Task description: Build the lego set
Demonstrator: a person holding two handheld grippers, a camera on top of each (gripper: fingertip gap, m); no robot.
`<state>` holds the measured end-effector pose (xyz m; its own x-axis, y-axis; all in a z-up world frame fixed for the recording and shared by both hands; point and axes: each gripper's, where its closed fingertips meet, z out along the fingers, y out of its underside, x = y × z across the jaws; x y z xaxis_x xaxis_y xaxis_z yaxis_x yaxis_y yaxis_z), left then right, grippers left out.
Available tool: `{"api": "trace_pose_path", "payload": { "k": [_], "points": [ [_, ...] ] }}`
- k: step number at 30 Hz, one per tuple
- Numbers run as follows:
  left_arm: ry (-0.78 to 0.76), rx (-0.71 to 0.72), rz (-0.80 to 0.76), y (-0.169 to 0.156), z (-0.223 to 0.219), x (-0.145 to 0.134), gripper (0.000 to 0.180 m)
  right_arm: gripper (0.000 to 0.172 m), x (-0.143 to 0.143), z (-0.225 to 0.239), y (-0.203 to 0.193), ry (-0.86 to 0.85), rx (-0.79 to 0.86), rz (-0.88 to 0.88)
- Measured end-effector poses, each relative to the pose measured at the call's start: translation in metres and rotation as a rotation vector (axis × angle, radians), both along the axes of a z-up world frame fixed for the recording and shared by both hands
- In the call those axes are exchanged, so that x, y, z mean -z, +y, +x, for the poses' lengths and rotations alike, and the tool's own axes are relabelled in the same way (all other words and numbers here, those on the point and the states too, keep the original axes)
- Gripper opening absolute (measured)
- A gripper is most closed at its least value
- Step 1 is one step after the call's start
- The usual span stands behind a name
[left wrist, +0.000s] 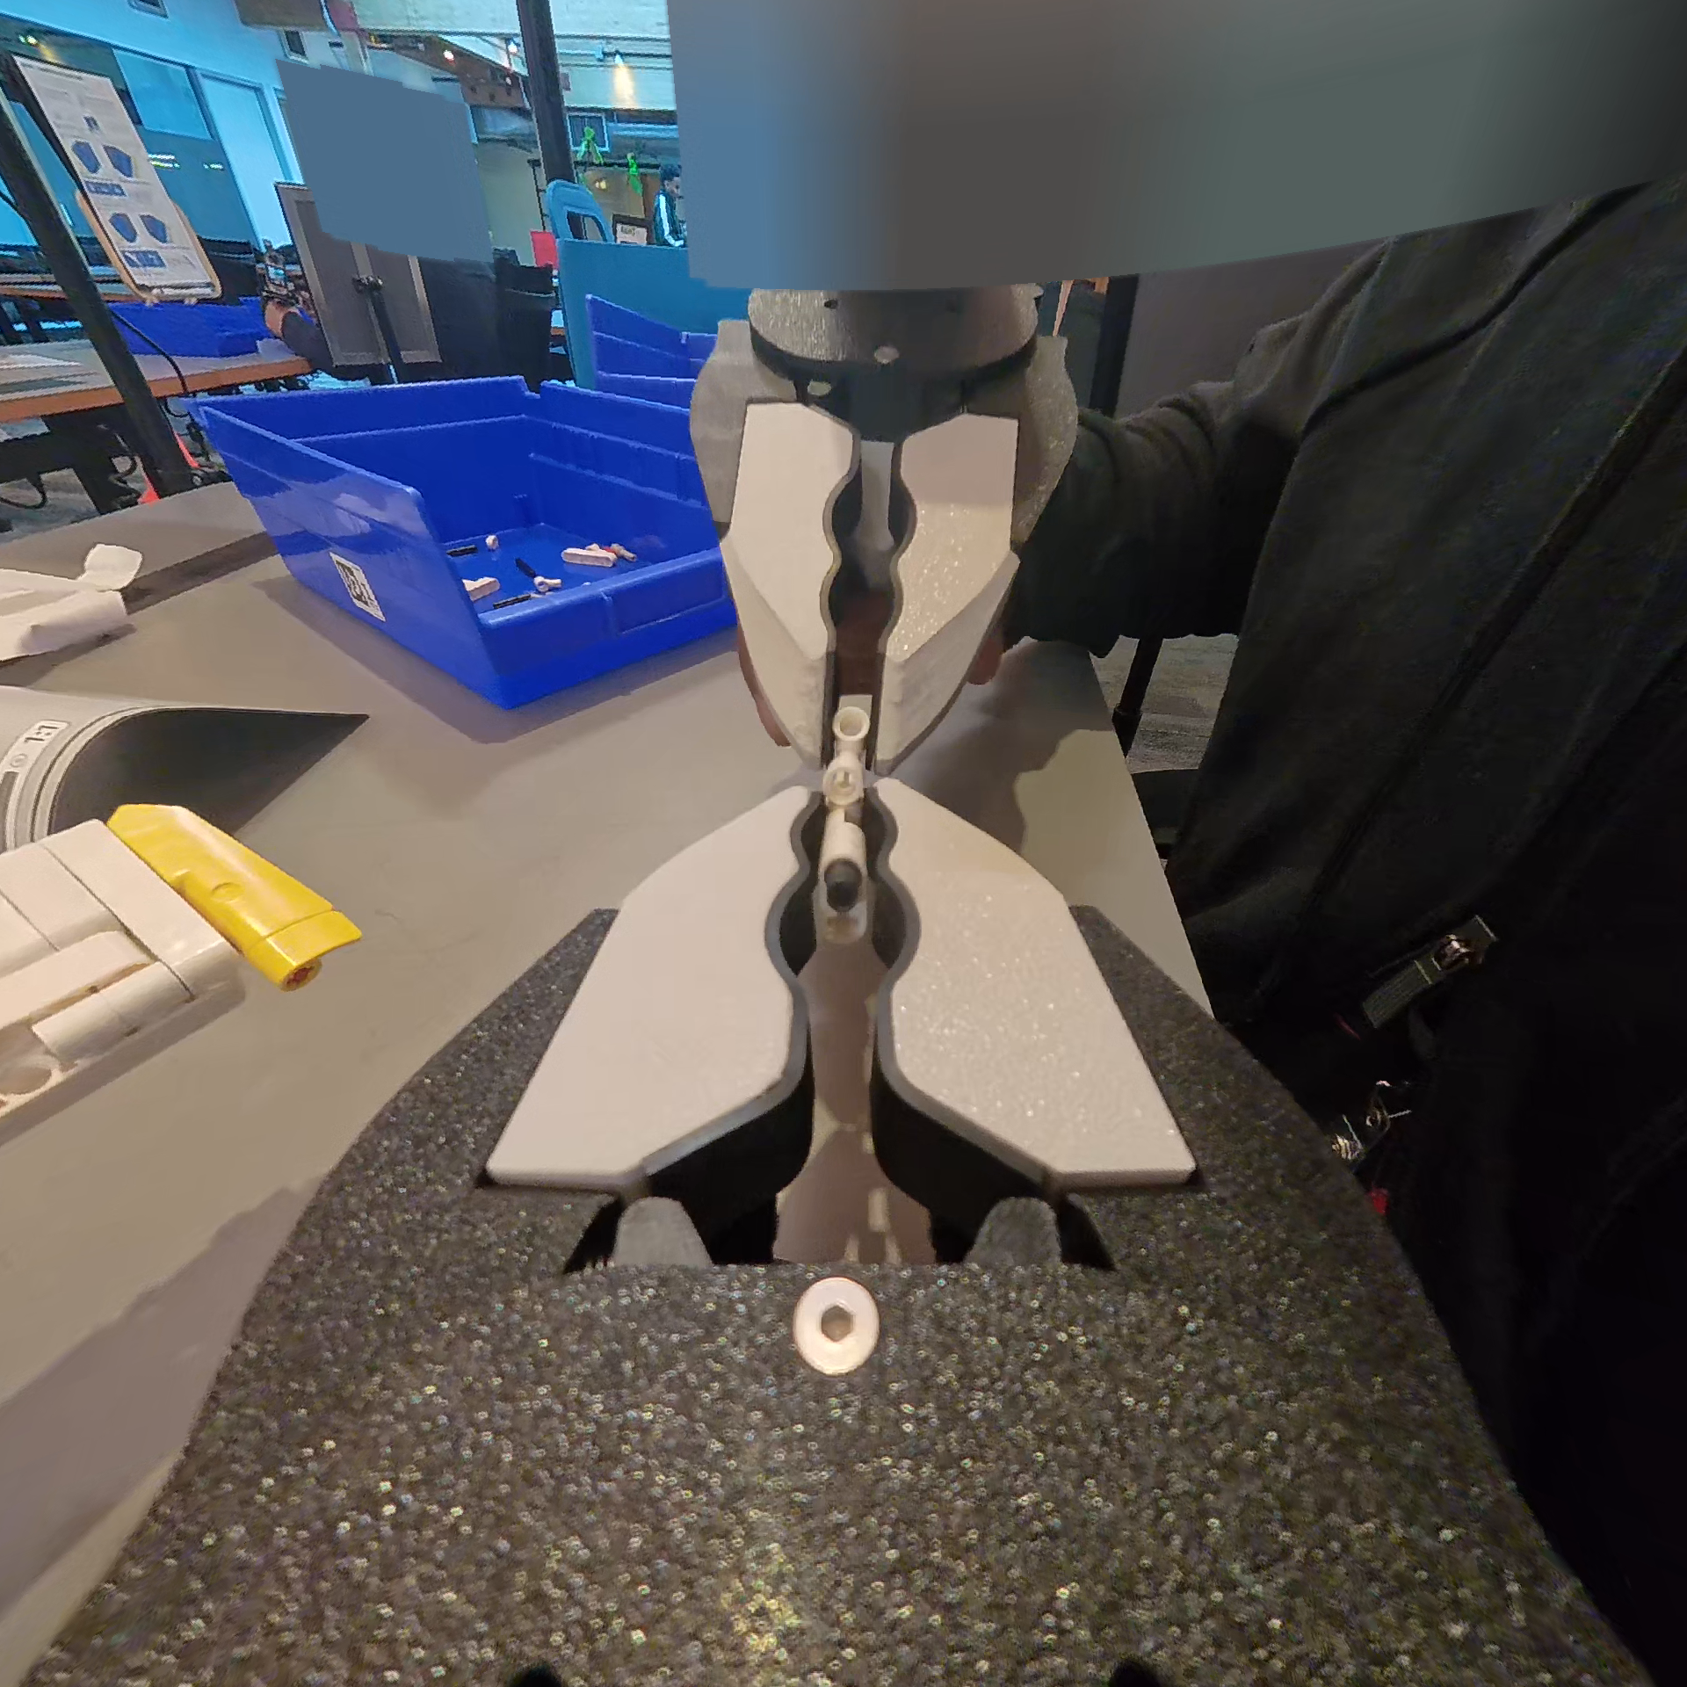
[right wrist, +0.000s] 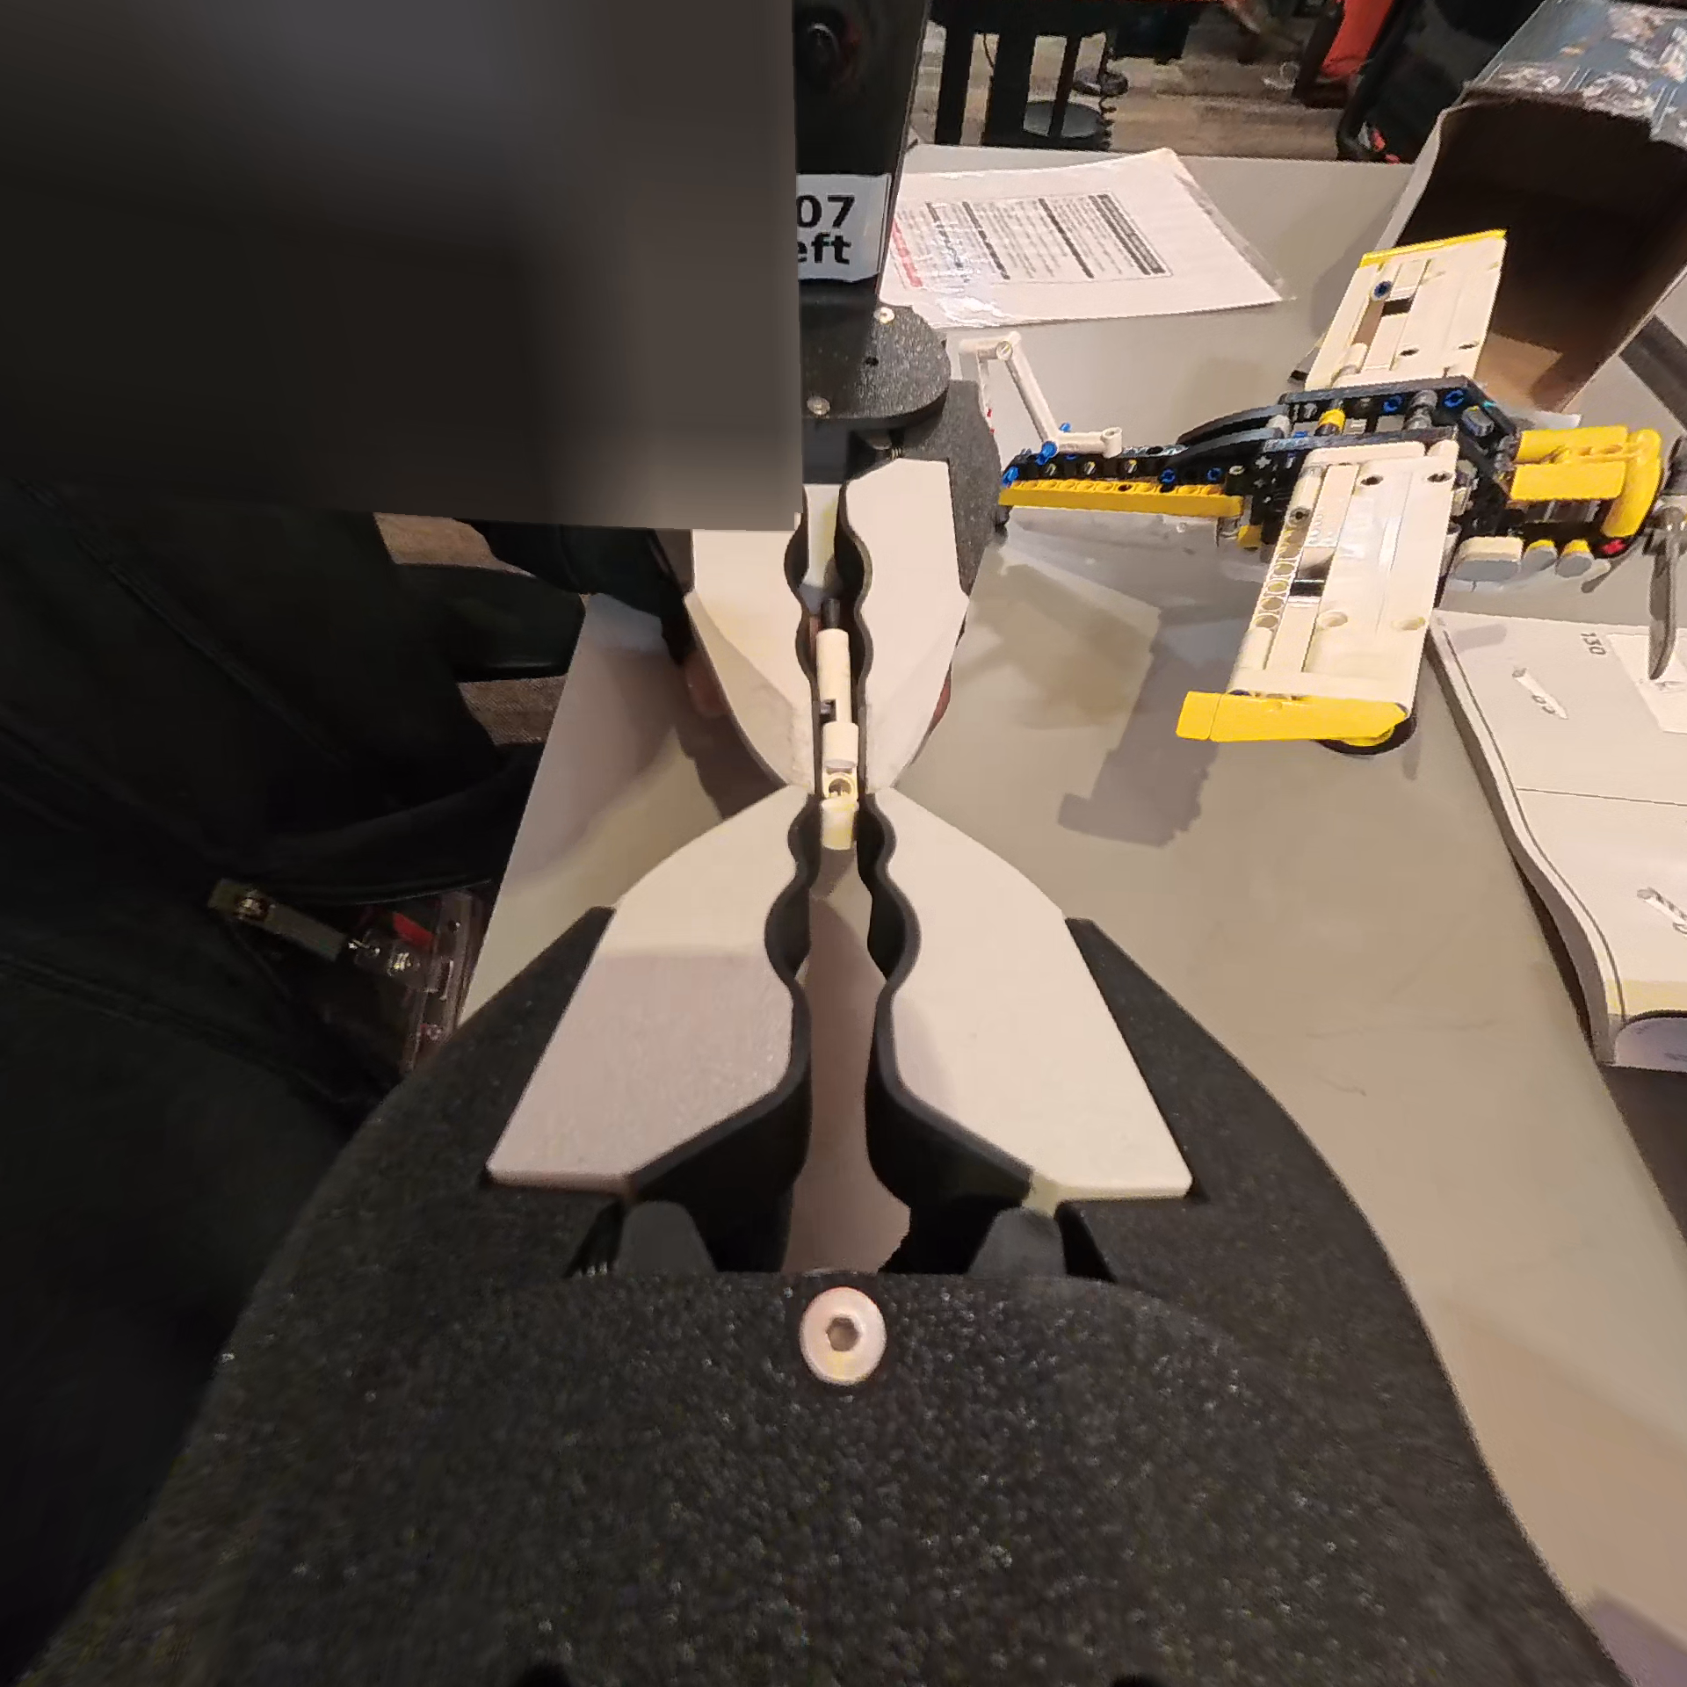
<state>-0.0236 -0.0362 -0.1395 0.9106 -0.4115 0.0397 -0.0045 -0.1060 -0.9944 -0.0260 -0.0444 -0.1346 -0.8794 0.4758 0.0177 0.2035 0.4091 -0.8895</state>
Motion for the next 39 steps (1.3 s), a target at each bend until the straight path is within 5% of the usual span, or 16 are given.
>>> {"api": "trace_pose_path", "payload": {
  "k": [18, 39],
  "points": [
    [0.016, 0.025, 0.007, -0.002, 0.005, 0.000, 0.007, 0.007, -0.001, 0.003, -0.003, -0.011, -0.023, -0.011],
    [0.104, 0.024, -0.034, -0.001, 0.010, 0.010, 0.007, 0.007, 0.013, 0.009, -0.001, -0.143, -0.149, 0.387]
  ]
}}
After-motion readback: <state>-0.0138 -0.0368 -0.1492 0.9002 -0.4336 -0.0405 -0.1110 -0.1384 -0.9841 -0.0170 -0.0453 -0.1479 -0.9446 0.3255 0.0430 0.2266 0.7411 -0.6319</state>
